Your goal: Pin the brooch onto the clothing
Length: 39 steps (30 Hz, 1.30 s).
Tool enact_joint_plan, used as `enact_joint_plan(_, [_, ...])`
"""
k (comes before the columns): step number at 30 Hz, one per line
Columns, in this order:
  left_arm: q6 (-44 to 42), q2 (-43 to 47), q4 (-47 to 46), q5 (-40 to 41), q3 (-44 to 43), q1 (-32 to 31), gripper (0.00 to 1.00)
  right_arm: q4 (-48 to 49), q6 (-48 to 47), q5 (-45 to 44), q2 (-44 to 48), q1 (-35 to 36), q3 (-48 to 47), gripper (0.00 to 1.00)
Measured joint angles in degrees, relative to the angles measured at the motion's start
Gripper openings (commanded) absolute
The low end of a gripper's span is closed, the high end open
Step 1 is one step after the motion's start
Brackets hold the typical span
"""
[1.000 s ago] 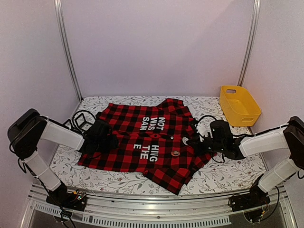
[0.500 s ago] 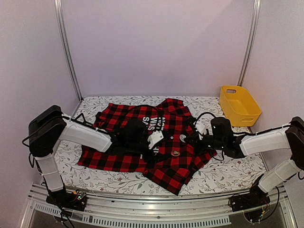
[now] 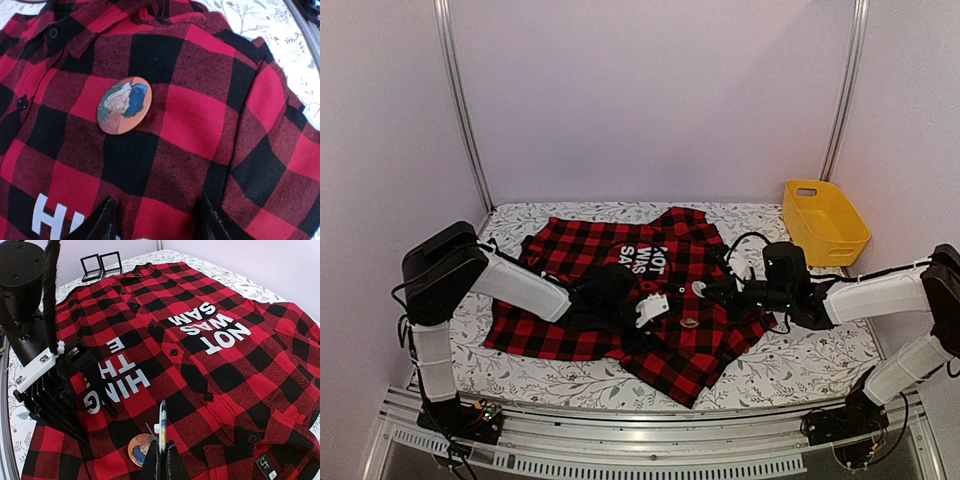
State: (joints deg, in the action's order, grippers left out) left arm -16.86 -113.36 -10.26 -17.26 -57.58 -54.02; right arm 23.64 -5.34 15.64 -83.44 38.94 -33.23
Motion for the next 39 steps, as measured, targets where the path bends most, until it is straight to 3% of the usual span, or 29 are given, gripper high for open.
enact_joint_plan(13, [4.6,2.9,-3.2,-5.0,1.2,8.0,0.59,0.0,-1.2,1.7,0.0,0.0,-1.2,0.00])
enact_joint_plan(20, [3.0,2.6,-3.4,-8.6,1.2,7.1,0.70,0.0,-1.6,1.7,-0.4,0.0,-1.4,0.00])
enact_joint_plan(27, [1.5,1.5,-4.4,-6.8,1.9,5.4,0.52,-0.1,-1.6,2.0,-1.6,0.0,-2.8,0.00])
enact_joint_plan(35, [-0.7,-0.9,-3.1,-4.1,1.2,4.9,0.48,-0.1,-2.1,2.2,-1.7,0.0,-2.9,0.00])
enact_joint_plan(39, [-1.9,-1.1,-2.5,-3.2,1.2,3.4,0.36,-0.3,-2.3,2.2,-1.8,0.0,-3.2,0.00])
